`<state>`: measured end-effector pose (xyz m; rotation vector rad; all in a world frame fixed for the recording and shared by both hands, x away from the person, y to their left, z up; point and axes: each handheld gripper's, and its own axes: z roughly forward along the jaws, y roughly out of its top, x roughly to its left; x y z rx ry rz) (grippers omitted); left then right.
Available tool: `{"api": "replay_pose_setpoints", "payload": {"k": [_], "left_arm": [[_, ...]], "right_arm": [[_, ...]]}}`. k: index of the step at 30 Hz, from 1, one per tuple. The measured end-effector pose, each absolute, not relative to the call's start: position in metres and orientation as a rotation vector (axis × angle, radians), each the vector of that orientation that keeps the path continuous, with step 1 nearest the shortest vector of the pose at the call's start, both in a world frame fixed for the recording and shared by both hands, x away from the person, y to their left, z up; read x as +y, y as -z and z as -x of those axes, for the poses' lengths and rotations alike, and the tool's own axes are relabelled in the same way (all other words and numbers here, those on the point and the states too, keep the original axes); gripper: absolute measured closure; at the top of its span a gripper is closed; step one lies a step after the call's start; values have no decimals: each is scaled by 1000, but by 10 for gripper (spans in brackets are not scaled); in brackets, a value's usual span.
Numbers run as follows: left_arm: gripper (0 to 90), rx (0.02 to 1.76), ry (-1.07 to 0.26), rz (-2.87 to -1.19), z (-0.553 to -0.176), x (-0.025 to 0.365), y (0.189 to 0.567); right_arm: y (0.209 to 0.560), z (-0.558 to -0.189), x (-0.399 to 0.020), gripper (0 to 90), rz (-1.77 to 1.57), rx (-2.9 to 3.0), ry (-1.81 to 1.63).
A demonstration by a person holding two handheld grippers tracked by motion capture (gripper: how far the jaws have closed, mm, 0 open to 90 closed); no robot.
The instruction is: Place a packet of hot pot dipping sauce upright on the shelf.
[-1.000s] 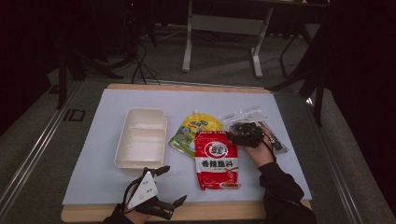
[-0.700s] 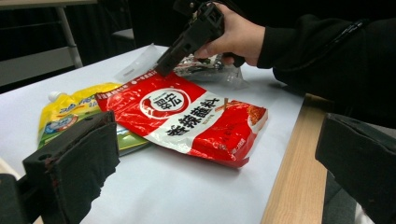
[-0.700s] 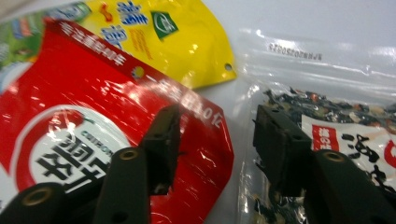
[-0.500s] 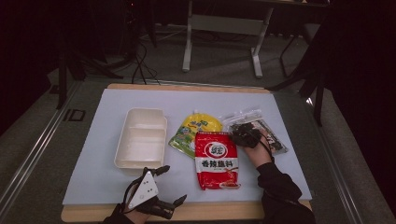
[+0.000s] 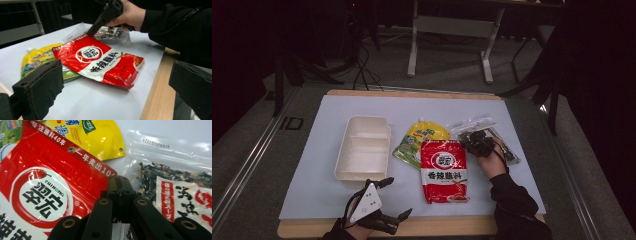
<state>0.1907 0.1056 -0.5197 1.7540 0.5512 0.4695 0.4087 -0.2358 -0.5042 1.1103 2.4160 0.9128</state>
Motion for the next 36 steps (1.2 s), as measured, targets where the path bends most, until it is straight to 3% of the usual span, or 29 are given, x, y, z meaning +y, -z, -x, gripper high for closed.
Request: {"api": "replay_pose_setpoints", "payload": {"k": [13,36], "left_arm": [[7,559,-460,-1769,-193,104,521],[7,618,-445,-1785,-216,101,493]], "right_arm": [[476,-391,-239,900,-1022,2390,-994],[409,-311,-244,900,-763,2294,-1220]]}}
